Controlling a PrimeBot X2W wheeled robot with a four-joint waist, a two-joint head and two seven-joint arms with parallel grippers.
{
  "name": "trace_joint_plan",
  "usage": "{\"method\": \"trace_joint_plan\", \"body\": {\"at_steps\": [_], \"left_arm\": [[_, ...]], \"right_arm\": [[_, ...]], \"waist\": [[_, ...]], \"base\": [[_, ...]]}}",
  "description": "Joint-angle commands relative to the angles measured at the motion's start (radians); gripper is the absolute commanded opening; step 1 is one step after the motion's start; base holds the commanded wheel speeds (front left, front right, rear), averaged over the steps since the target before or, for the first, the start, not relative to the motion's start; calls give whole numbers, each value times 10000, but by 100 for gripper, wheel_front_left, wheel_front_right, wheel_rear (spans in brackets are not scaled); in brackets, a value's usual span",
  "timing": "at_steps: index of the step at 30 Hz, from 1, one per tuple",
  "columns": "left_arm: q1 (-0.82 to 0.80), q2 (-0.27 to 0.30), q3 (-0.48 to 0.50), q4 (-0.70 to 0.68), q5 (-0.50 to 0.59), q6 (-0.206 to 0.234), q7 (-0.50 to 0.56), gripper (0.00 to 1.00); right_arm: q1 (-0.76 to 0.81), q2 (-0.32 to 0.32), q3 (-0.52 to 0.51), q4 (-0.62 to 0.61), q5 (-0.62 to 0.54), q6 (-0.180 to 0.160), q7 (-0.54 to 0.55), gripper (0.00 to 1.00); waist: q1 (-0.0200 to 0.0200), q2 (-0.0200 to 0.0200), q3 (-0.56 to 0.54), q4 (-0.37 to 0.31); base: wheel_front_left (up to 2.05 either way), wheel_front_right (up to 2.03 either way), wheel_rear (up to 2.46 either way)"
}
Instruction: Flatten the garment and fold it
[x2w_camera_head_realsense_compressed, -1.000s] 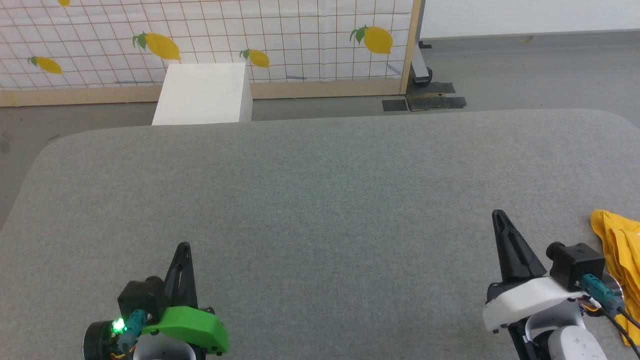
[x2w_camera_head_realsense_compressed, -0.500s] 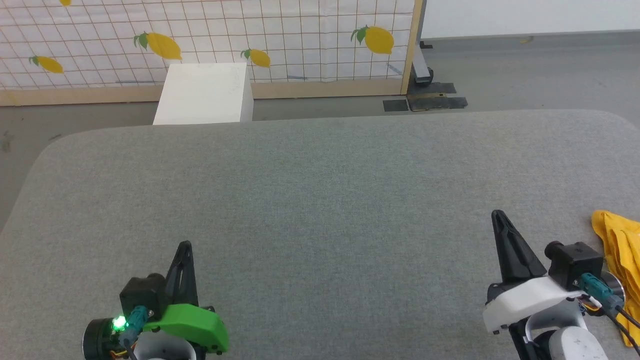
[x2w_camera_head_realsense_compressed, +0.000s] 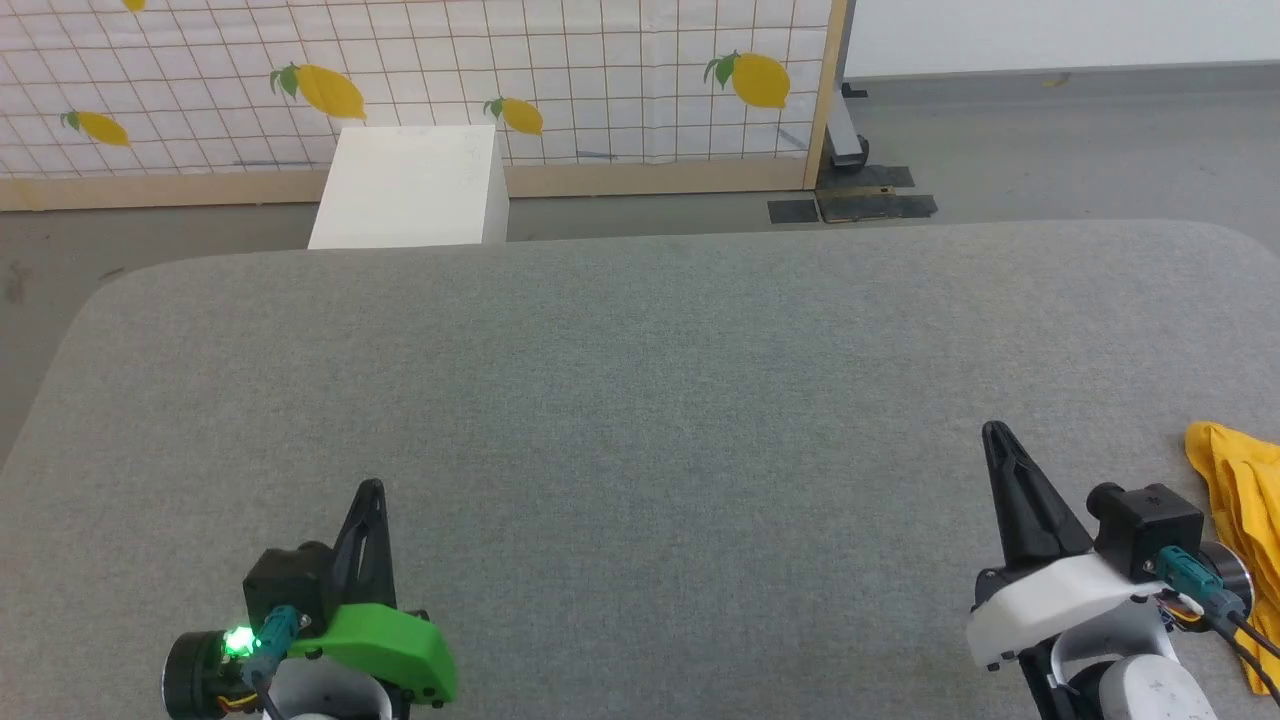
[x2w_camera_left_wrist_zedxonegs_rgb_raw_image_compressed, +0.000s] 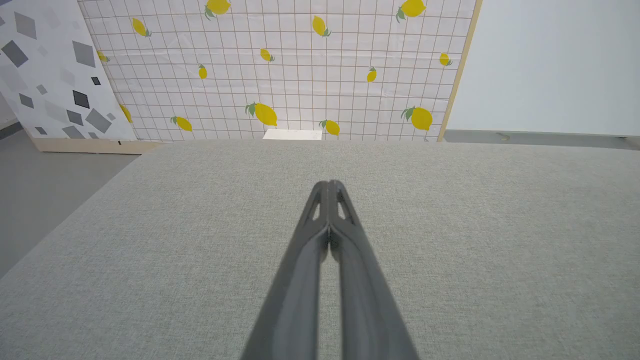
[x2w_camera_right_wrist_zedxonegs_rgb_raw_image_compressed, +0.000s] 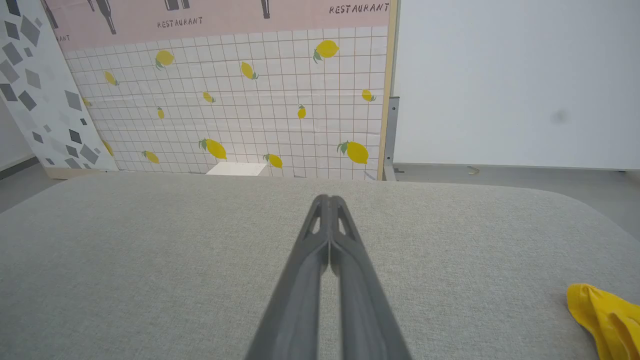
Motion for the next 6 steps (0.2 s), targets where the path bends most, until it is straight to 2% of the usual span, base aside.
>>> {"method": "trace_joint_plan", "body": {"at_steps": [1, 6], "left_arm": [[-96, -32, 48, -51, 103, -77, 54, 0], [-104, -46, 77, -96, 185, -106, 143, 0]], "right_arm": [[131, 6, 17, -94, -112, -9, 70, 0], [152, 6, 19, -164, -179, -10, 142, 0]], "waist": [[0, 0, 0, 3], [0, 0, -1, 11]], "base": [[0, 0, 0], [0, 0, 0]]}}
